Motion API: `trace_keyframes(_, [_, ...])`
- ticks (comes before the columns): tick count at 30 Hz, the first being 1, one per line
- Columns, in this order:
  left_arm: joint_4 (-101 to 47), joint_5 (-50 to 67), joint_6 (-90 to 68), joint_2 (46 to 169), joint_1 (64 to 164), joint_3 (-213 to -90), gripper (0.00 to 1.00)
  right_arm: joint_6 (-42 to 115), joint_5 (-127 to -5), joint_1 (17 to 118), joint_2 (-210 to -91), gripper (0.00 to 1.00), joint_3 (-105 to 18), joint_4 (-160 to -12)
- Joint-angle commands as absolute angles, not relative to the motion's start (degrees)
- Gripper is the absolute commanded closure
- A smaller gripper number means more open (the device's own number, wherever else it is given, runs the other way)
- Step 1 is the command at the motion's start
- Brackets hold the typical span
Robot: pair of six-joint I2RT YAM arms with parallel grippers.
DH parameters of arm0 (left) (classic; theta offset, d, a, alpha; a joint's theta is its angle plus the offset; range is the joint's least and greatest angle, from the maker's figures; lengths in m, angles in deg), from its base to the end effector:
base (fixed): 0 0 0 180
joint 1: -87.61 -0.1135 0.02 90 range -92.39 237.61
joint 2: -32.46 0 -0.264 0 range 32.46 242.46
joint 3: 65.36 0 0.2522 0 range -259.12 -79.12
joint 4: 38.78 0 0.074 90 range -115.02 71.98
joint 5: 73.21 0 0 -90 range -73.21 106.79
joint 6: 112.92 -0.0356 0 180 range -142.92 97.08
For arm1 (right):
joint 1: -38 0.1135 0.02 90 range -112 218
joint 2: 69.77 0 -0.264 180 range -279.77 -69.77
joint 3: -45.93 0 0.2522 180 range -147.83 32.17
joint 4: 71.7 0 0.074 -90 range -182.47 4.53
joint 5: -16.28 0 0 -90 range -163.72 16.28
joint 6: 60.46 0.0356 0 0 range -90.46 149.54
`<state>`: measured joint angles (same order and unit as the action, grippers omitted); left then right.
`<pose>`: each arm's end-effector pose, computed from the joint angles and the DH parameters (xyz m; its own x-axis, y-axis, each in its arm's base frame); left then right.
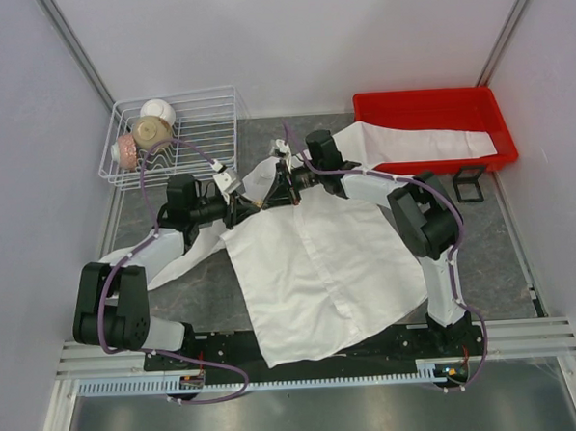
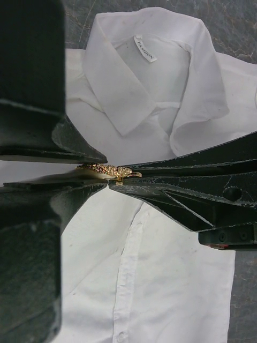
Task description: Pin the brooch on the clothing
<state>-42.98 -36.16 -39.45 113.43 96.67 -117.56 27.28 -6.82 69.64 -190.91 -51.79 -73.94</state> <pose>0.2784 -0.0732 0.2132 -0.1627 0.1995 -0.9663 0.8949 0.4422 -0.0594 0.3806 0.2730 0.2011 -0.3324 -0.2230 -0.9164 -0.9255 -0.1098 0.3625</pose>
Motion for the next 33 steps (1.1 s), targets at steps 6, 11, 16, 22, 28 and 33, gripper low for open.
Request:
trace_keyframes(6, [-35.0,-34.9,-47.3,115.2,98.4,-122.4,0.91,24.9,-8.3,69.8,-187.4,1.0,-55.1,-73.3])
trace_keyframes(11, [-32.0,-33.0,-49.8,116.0,99.7,-123.7,0.91,25.4,-8.4,70.0,-187.5,1.0,-56.5,-73.7])
trace_keyframes(16, [-30.8,-31.3,-50.6,117.0,100.1,-124.5,0.89,25.7,-8.3,70.0,-187.6,1.0,-57.2,-73.7])
trace_keyframes(22, [-30.2,-29.5,-51.5,117.5,100.6,-125.1,0.87,25.8,-8.1,70.1,-187.4,1.0,-57.5,-73.6])
trace_keyframes(28, [-29.4,-28.4,-52.8,118.0,101.6,-125.4,0.83,26.1,-8.1,70.2,-187.2,1.0,-57.7,-73.6])
trace_keyframes(33, [-29.1,-28.0,-53.7,118.5,102.2,-126.1,0.81,26.3,-9.0,70.3,-187.4,1.0,-57.9,-74.3])
